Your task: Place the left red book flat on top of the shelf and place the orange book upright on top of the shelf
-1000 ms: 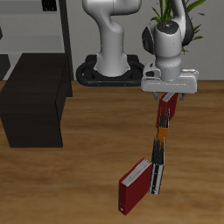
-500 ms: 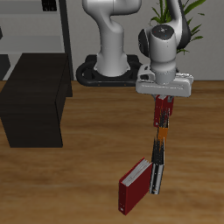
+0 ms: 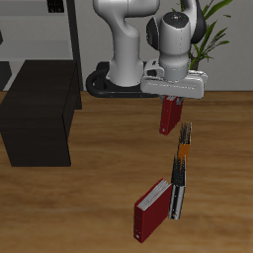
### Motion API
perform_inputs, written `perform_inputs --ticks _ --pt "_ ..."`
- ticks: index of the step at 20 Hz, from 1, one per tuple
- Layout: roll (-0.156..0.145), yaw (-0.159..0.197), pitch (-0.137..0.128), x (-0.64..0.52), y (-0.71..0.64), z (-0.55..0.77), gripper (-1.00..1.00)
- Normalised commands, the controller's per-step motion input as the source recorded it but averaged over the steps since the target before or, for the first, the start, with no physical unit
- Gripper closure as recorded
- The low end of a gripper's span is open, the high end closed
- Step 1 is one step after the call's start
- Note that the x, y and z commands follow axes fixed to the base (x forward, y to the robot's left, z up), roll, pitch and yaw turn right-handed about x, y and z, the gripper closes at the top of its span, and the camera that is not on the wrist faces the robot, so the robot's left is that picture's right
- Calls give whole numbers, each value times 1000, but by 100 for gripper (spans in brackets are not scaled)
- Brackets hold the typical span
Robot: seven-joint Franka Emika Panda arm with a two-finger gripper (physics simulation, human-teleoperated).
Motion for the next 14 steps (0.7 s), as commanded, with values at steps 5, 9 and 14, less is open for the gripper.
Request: perform_inputs --ticks 5,9,14 --pt "-128 76 -78 -2 -705 616 100" --pt "-101 107 -42 16 -727 570 100" --pt "-13 137 -50 -11 -584 373 100"
